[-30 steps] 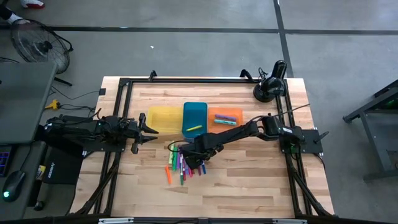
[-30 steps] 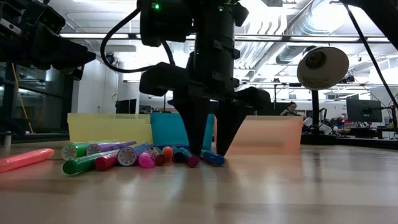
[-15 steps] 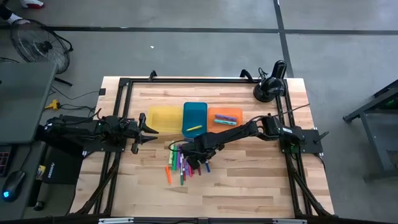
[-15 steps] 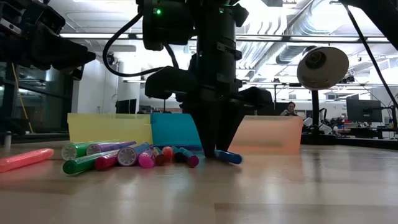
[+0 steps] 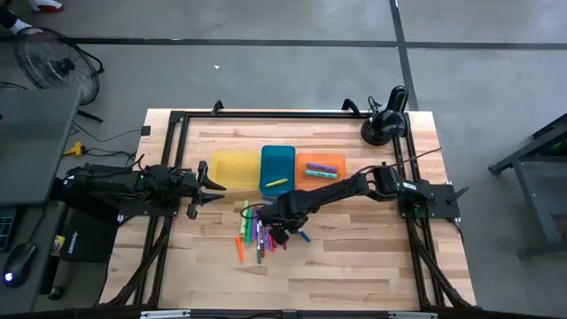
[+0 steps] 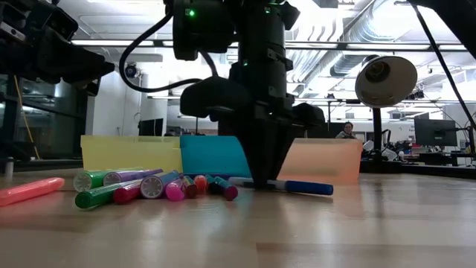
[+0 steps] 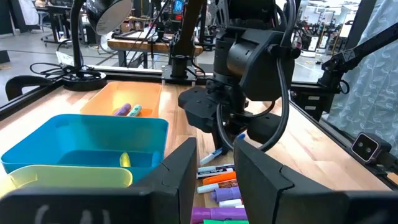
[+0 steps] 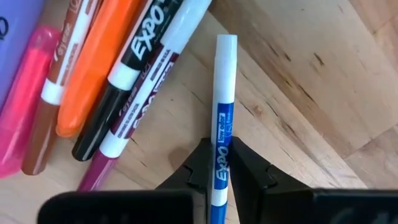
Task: Pick & Place Markers
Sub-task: Put the blue dry erase marker into the yellow bin
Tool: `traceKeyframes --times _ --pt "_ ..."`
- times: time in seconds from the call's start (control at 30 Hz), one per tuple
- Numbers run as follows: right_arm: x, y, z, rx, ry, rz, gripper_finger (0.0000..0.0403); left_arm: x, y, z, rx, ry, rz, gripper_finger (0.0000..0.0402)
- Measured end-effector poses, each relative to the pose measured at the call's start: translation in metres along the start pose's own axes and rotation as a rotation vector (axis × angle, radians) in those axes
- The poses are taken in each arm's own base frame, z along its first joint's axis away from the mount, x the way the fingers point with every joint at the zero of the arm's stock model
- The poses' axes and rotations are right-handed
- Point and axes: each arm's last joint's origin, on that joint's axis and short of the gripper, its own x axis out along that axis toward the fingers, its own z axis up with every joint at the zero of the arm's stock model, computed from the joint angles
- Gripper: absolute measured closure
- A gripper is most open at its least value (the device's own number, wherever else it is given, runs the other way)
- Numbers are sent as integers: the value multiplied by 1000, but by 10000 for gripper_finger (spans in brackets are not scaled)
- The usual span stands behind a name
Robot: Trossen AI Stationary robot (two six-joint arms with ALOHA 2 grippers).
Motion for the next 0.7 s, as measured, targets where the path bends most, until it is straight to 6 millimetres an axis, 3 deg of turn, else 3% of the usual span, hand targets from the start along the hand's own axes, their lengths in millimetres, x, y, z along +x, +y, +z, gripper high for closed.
traceKeyframes --times 0.7 --pt "0 0 -1 -79 -31 -32 375 0 0 0 0 0 0 298"
